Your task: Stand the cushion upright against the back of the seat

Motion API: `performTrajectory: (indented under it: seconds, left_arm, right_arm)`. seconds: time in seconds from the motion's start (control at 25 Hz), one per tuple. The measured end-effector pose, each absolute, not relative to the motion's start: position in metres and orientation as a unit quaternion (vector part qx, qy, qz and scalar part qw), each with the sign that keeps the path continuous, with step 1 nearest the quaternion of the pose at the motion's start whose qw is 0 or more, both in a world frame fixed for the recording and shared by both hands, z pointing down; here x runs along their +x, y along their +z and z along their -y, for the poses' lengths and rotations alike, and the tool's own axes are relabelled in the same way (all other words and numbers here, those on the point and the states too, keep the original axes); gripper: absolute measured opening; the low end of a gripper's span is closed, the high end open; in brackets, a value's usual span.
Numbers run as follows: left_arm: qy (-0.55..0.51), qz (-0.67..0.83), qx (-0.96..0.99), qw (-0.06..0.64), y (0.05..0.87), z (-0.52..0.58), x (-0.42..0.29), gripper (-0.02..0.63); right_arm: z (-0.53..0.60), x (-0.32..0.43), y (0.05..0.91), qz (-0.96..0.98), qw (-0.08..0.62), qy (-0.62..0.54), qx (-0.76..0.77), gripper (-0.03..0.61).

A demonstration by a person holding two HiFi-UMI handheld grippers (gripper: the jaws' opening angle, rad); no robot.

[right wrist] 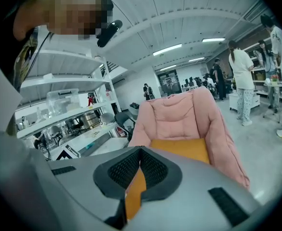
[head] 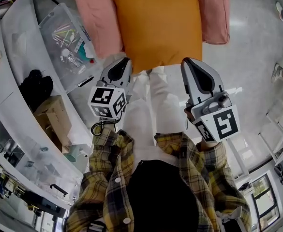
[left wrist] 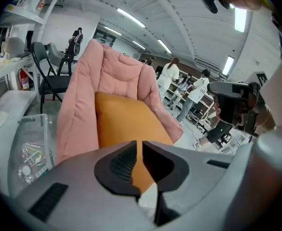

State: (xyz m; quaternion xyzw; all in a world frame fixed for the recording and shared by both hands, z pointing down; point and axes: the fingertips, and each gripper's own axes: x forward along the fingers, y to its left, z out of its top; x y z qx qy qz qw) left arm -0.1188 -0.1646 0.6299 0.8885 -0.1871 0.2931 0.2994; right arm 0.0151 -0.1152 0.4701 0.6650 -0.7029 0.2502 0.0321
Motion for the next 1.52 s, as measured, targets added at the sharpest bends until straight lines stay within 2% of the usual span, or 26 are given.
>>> performTrajectory:
  seconds: [0.56, 1.36, 1.4, 1.52]
  left_arm:
    - [0.390, 0.128, 0.858, 0.308, 0.731, 0.116, -0.141, 0.268]
    - [0.523, 0.082, 0.792, 0.306, 0.830, 0.069, -0.162, 0.282]
    - [0.524, 0.087, 0.790, 0.306, 0.830, 0.070, -0.162, 0.279]
    - [0.527, 0.099, 0.787, 0.307, 0.828, 0.073, -0.162, 0.213]
  right_arm:
    - [0.118, 0.020, 0.512, 0.714, 0.055, 0.267, 0.645, 0.018]
    - [0.130, 0.014, 0.528, 0.725, 0.049, 0.292, 0.622, 0.018]
    - [0.129, 0.014, 0.528, 0.725, 0.049, 0.292, 0.622, 0.018]
    - [0.129, 0.016, 0.529, 0.723, 0.048, 0.292, 0.624, 0.018]
